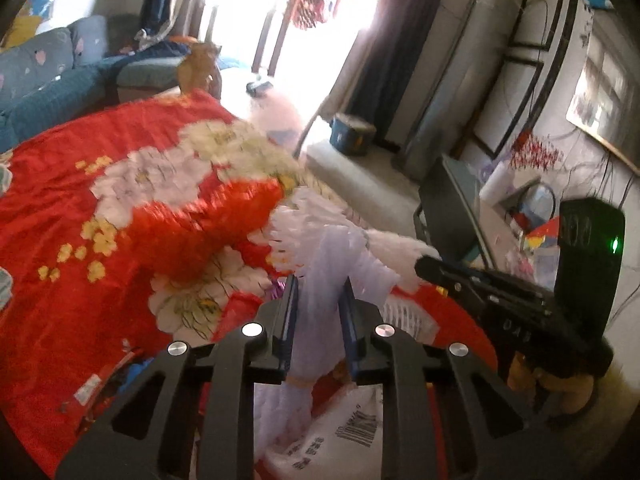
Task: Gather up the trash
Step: 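Lift the foam net bundle with the right tool over the yellow-rimmed bin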
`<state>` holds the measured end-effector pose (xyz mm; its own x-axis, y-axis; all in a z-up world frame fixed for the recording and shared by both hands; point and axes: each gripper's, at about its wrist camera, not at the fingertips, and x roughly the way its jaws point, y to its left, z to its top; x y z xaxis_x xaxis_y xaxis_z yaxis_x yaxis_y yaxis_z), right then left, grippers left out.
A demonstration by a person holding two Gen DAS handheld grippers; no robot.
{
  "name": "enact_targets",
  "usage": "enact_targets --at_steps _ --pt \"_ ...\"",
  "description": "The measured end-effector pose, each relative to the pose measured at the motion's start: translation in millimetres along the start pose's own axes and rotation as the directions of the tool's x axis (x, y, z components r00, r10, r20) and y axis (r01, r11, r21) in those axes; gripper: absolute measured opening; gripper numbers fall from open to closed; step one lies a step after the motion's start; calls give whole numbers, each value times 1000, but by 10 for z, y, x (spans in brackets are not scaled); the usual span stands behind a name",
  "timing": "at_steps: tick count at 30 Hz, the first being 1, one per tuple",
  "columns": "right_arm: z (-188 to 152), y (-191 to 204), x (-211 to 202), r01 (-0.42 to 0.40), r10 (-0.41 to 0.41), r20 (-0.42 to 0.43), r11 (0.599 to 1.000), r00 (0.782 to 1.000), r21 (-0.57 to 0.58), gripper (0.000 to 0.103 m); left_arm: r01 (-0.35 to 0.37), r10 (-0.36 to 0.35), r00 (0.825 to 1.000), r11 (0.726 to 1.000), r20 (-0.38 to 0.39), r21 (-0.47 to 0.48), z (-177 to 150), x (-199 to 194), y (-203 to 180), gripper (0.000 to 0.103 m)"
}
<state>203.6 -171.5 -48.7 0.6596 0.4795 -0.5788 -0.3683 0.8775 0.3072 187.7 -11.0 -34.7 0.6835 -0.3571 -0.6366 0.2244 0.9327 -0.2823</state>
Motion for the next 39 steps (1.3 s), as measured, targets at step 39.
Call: enact_targets --at_steps 39 --pt "-127 -816 -1138 294 -319 178 943 931 156 4 128 -148 969 986 196 109 165 -542 -1041 15"
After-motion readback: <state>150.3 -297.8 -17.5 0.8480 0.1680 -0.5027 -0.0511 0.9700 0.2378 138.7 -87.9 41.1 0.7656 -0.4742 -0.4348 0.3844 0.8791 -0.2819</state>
